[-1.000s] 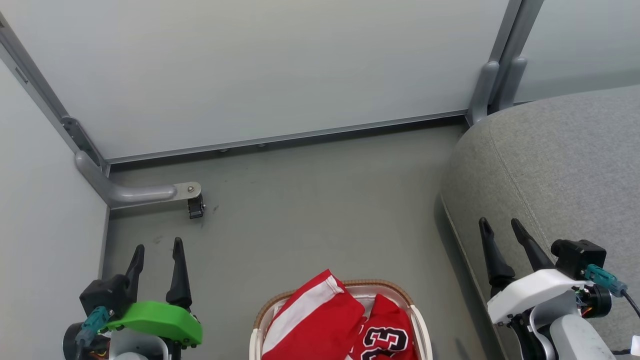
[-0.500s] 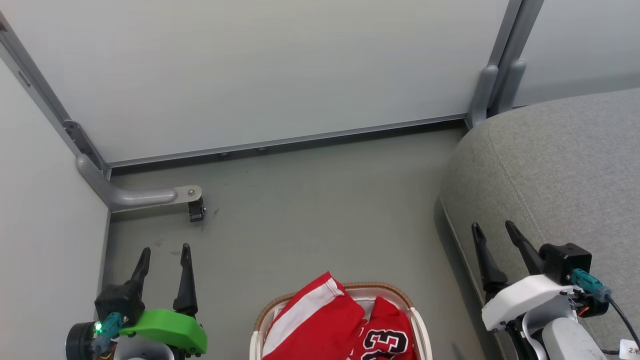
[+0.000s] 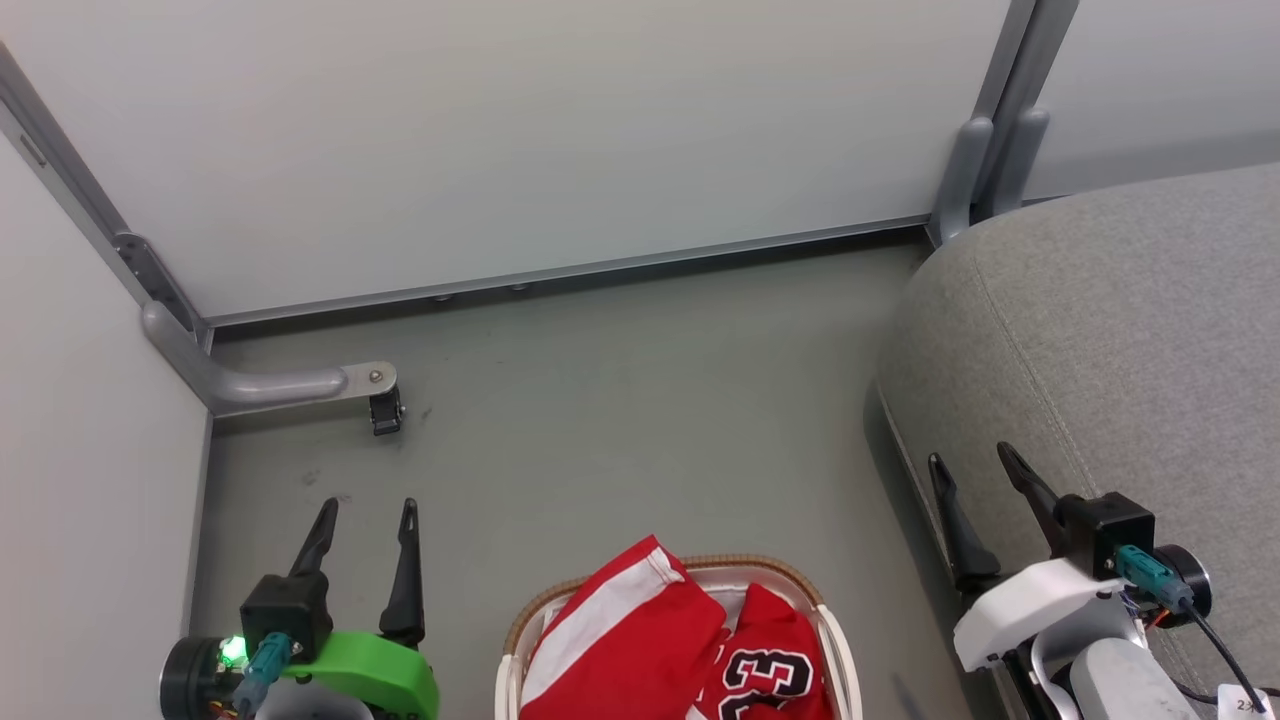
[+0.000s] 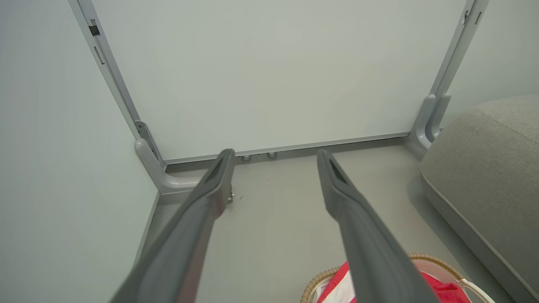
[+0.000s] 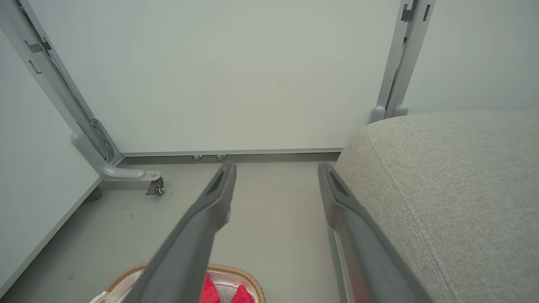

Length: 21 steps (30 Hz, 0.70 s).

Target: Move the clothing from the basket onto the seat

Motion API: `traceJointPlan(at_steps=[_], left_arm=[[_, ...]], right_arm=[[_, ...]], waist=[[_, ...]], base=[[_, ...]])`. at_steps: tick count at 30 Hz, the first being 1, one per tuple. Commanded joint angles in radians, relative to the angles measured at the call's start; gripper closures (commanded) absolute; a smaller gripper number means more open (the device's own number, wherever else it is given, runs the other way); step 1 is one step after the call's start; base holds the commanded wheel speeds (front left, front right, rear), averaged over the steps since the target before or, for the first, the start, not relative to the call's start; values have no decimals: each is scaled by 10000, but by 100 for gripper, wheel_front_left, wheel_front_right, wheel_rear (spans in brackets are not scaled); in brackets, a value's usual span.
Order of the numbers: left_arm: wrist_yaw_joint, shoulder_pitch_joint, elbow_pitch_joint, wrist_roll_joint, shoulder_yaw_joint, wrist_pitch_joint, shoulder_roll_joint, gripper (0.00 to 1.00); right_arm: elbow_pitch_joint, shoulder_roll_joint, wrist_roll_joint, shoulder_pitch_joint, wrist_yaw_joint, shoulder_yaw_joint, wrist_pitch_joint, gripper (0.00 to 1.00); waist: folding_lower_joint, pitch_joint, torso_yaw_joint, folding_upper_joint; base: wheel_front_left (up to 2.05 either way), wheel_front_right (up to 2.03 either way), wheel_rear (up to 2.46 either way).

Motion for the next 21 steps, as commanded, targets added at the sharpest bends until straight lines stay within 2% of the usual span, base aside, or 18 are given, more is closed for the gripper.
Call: traceJointPlan(at_steps=[1, 14, 21], left_arm=[[-66, -138, 32, 154, -97, -70, -5, 0], [-273, -1989, 1442, -43, -1869, -175, -100, 0], [-275, -3256, 2501, -344, -2994, -175, 167, 0]], right_arm=[[-82, -38, -226, -166, 0, 39, -84, 0], [-749, -14, -595, -1327, -3, 368, -210, 0], [-1137, 110, -598, -1882, -3, 385, -210, 0]], waist=[[-1, 312, -87, 0], [-1, 2784, -979, 0], [-1, 4195, -1526, 0]], base=[[0, 0, 0], [0, 0, 0], [0, 0, 0]])
